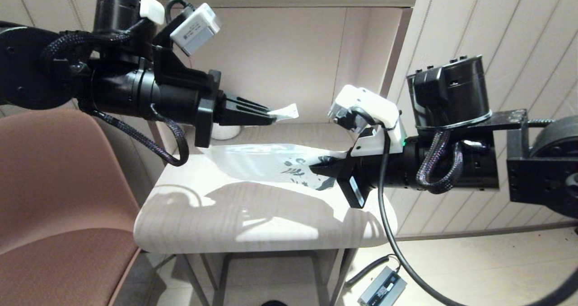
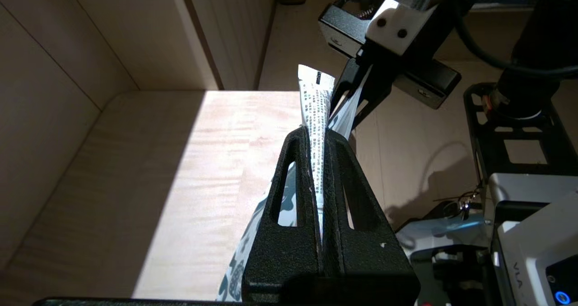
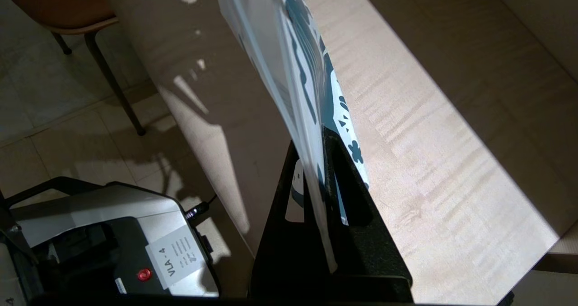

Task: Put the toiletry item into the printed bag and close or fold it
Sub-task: Place the toothpaste in the storage bag

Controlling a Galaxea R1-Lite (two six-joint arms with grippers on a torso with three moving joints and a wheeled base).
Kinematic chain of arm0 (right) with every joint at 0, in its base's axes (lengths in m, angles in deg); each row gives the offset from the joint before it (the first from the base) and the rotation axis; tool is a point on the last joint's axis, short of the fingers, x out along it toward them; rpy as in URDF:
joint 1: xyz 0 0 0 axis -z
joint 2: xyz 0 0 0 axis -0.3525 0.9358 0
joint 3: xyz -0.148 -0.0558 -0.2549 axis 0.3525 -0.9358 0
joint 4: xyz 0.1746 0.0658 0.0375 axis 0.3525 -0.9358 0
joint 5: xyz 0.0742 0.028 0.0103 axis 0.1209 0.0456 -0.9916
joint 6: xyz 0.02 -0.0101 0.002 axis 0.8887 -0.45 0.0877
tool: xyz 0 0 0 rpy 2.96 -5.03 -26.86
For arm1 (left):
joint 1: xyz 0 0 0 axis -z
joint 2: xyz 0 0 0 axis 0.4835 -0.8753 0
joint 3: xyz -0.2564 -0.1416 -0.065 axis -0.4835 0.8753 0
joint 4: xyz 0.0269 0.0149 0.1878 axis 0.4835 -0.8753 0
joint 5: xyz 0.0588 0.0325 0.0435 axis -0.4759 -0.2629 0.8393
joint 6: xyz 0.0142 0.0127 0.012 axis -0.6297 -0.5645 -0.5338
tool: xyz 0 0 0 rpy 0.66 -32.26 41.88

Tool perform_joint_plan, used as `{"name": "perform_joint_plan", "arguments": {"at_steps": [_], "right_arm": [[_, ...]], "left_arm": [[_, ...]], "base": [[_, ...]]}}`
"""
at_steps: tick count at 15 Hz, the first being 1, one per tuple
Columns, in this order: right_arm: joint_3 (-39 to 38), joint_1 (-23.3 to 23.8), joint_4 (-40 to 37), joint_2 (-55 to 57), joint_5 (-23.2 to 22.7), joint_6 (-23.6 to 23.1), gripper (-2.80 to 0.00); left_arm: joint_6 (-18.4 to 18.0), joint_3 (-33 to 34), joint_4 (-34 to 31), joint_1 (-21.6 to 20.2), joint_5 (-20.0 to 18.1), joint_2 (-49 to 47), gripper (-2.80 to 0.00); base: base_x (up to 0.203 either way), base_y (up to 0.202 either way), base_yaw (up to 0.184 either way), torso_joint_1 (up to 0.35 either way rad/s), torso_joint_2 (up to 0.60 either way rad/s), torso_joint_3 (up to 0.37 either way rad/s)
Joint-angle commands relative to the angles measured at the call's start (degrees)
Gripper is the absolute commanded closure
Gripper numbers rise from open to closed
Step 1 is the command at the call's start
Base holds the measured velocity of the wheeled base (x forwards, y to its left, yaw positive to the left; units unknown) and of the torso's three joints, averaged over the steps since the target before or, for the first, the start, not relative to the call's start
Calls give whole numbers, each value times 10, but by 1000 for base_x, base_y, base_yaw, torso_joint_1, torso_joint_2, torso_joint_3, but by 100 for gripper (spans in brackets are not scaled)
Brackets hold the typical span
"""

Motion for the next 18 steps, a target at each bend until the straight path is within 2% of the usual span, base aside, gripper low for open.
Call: {"name": "perform_joint_plan", "arguments": {"at_steps": [1, 2, 3, 4, 5, 8, 18], "right_arm": [[-2, 1, 0, 0, -1, -2, 0], [0, 1, -8, 0, -5, -2, 0], [3, 1, -18, -1, -11, -2, 0], [4, 1, -21, -1, -15, -2, 0], [6, 2, -21, 0, -17, -2, 0], [13, 2, -22, 7, -17, -2, 0], [20, 1, -21, 19, -25, -2, 0]], "left_arm": [[-8, -9, -15, 1, -3, 3, 0], [-27, -9, -25, 1, -3, 2, 0], [-63, -9, -43, 1, -3, 1, 0], [-105, -10, -80, 1, -3, 0, 0], [-129, -16, -115, 1, 0, 0, 0], [-144, -23, -122, 2, 1, -14, 0], [-160, -27, -123, 13, 17, -39, 0]], "base": [[0, 0, 0, 0, 0, 0], [0, 0, 0, 0, 0, 0], [0, 0, 0, 0, 0, 0], [0, 0, 0, 0, 0, 0], [0, 0, 0, 0, 0, 0], [0, 0, 0, 0, 0, 0], [0, 0, 0, 0, 0, 0]]}}
